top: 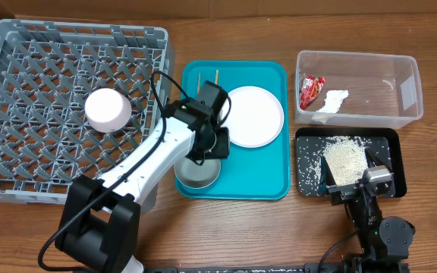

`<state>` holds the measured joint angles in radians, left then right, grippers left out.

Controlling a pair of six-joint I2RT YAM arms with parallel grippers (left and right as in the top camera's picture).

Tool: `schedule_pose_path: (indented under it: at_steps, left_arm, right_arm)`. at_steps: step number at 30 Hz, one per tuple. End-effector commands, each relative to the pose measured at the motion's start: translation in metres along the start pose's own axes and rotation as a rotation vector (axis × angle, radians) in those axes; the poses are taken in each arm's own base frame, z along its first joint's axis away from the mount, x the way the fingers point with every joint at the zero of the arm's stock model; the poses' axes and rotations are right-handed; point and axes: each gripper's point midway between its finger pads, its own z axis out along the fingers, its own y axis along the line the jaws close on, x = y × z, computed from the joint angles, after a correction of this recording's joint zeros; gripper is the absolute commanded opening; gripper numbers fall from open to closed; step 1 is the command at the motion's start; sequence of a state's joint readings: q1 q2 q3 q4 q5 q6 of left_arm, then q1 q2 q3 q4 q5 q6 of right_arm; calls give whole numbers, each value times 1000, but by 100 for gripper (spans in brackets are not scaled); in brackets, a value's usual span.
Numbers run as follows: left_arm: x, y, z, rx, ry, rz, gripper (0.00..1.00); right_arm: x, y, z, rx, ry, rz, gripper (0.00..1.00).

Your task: Sort waste into correct bins and load items into the dishwasher

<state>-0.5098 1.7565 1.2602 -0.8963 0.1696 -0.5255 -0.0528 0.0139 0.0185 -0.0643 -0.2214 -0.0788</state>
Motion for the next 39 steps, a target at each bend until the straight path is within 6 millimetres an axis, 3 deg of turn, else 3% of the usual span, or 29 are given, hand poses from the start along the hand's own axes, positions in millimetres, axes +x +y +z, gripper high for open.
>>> schedule_pose_path:
  at_steps: [1,5,6,7,8,9,10,12,14,19,25,30,37,39]
  left_arm:
    - [-2,14,-8,-70,-16,-22,39]
    - [-16,26,-31,-55,-61,-44,38]
    - [-22,28,-39,-44,-88,-50,45]
    - [-28,29,-45,-35,-110,-56,61]
    - [-34,28,-50,-15,-134,-63,89]
    - [-41,24,-54,22,-157,-63,100]
    - [-48,20,-57,54,-178,-42,100]
    - [-59,13,-56,92,-212,23,75]
    - [-68,18,-50,52,-237,32,65]
    - [-88,49,-21,-148,-275,35,67]
    - [-112,56,14,-154,-296,63,67]
    - [-117,60,41,-165,-275,77,61]
    - [-111,72,66,-201,-220,68,31]
    - [-111,73,65,-201,-218,66,9]
  right_arm:
    - [1,-2,0,7,-7,-2,100]
    - [1,-2,0,7,-7,-2,100]
    - [1,-2,0,7,-7,-2,100]
    - [1,-2,0,7,-7,-2,100]
    - [1,-2,0,7,-7,-2,100]
    - [1,-2,0,7,-7,-3,100]
    - [1,-2,0,7,-7,-2,100]
    - [1,-2,0,7,-7,-2,100]
    - [1,-2,0,7,-7,-2,100]
    - [1,-2,0,7,-7,-2,100]
    - [1,-2,0,7,-7,-2,100]
    - [1,-2,0,7,-7,-2,100]
    - [1,-2,0,7,-7,-2,100]
    - [1,-2,0,7,-7,-2,100]
